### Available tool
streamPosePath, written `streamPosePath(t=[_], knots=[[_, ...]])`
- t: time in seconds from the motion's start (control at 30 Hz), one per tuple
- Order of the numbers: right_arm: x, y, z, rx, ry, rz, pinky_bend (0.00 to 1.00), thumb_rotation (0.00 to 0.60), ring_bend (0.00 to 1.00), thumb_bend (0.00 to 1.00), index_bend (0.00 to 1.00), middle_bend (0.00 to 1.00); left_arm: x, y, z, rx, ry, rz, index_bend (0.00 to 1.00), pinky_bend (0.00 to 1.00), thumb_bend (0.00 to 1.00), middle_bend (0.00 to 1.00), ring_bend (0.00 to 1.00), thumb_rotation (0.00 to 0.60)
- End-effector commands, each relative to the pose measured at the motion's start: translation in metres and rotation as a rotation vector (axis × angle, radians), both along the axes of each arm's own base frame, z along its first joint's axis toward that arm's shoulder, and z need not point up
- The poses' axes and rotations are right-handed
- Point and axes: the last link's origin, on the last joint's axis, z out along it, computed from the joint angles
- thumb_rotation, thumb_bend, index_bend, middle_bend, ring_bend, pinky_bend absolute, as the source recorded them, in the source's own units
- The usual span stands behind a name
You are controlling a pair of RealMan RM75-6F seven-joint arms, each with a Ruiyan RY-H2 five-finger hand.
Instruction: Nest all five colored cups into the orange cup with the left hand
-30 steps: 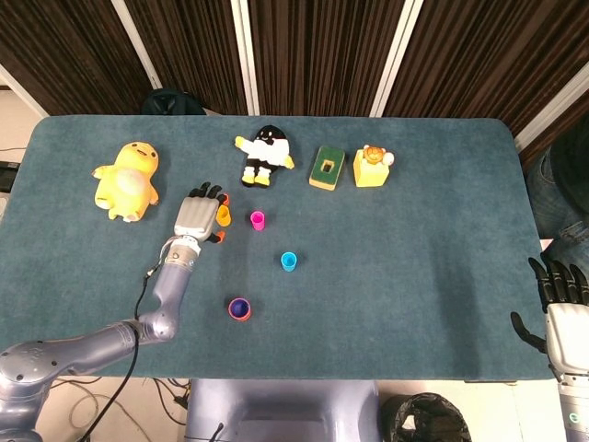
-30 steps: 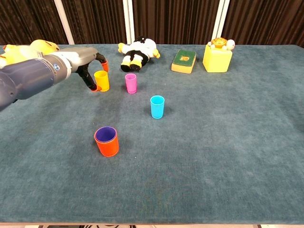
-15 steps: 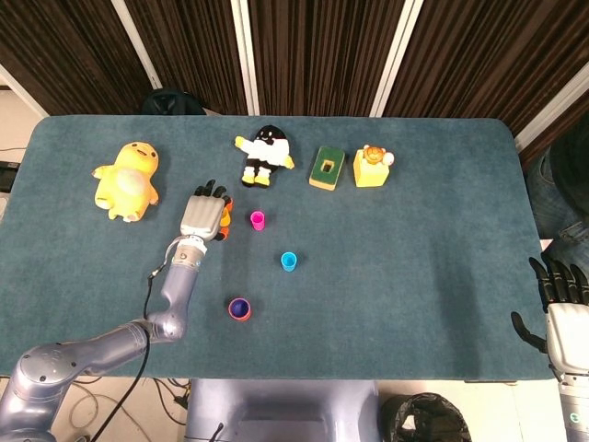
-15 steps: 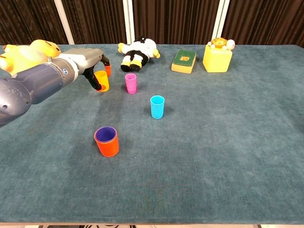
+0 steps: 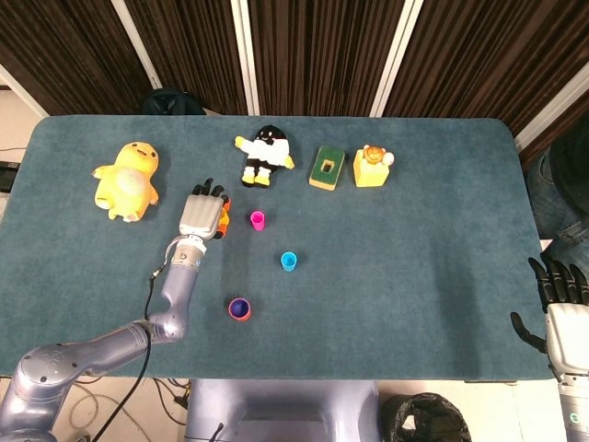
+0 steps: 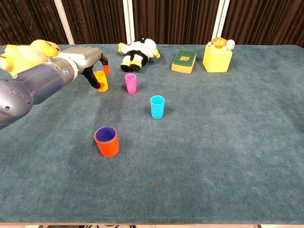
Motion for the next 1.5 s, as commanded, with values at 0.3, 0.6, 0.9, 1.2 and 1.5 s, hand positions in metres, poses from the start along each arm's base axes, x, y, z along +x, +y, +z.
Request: streamPosePath(t=[0.3, 0.6, 0.9, 1.2, 1.5], knots=[[0.0, 0.0, 0.001, -0.003, -0.001, 0.001, 0.04, 0.6, 0.07, 0.37, 0.07, 0.05, -0.004, 0.001, 0.0, -0.002, 0.051, 0.015, 0.33, 0.15, 0.29, 0.18, 0.0, 0.6], [0.0, 0.0, 0.001, -0.003, -0.002, 0.002, 0.04, 0.6, 0.07, 0.37, 0.07, 0.05, -0.006, 0.001, 0.004, 0.01, 0.099, 0.024, 0.41, 0.15, 0.29, 0.2, 0.0, 0.6], [0.0, 0.0, 0.001, -0.004, -0.003, 0.001, 0.04, 0.6, 0.07, 0.37, 0.07, 0.05, -0.004, -0.001, 0.002, 0.004, 0.101, 0.019, 0.48, 0.16, 0.31, 0.24, 0.0, 0.6], [-0.001, 0.0, 0.003, -0.008, -0.006, -0.002, 0.04, 0.6, 0.07, 0.37, 0.07, 0.05, 0.027, -0.006, 0.019, 0.016, -0.011, -0.061, 0.48, 0.16, 0.31, 0.24, 0.0, 0.6], [0.0, 0.0, 0.001, -0.003, -0.005, 0.004, 0.04, 0.6, 0.07, 0.37, 0.07, 0.05, 0.072, -0.064, 0.054, -0.141, -0.013, -0.245, 0.45, 0.16, 0.31, 0.23, 0.0, 0.6]])
